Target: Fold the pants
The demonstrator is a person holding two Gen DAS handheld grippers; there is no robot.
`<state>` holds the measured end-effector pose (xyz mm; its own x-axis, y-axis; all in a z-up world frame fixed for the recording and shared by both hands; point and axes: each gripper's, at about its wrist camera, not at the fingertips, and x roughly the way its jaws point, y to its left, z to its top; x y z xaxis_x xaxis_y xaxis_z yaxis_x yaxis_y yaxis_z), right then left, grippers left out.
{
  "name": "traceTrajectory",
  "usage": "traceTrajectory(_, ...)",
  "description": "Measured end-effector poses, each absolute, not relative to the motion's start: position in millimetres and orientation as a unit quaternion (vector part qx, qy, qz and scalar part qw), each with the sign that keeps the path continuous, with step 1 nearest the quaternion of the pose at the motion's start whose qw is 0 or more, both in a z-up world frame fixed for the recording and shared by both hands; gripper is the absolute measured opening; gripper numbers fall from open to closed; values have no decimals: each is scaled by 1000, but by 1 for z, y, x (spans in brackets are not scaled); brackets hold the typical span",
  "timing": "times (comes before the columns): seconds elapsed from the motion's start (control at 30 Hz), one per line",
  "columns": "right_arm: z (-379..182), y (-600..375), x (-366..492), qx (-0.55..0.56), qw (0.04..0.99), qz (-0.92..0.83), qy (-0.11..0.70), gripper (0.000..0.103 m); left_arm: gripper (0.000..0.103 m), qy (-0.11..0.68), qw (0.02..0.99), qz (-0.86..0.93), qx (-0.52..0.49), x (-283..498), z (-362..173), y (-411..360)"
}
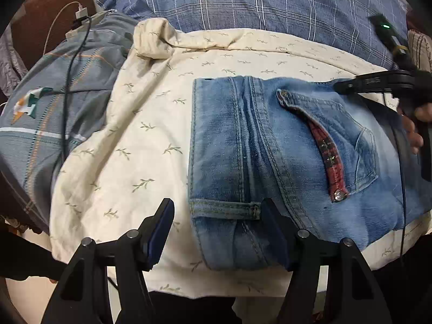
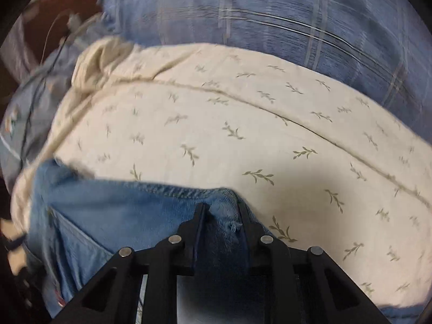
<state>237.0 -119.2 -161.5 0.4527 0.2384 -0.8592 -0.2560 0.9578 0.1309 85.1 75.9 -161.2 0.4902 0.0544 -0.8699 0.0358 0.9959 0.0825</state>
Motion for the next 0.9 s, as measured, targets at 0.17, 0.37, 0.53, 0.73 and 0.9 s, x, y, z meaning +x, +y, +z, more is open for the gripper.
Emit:
traceTrajectory(0.17, -122, -174, 196, 95, 874, 142, 455, 25, 68, 448, 891, 13, 79, 73, -123, 61)
traceTrajectory(0.37, -93, -281, 115, 141, 887, 89, 431, 25, 76, 417, 903, -40, 96, 68, -107, 20)
traceTrajectory(0.53, -112, -374, 63, 189, 871, 20, 453, 25, 76, 468, 874, -79, 100, 74, -142, -14)
traceTrajectory(0.73, -141, -412, 12, 208, 859, 6, 468, 25, 76, 498, 852, -84, 141, 70, -170, -30)
traceTrajectory(0.9, -172, -435, -14, 225, 855, -35, 467, 26, 81, 507, 845, -71, 153, 72, -168, -27)
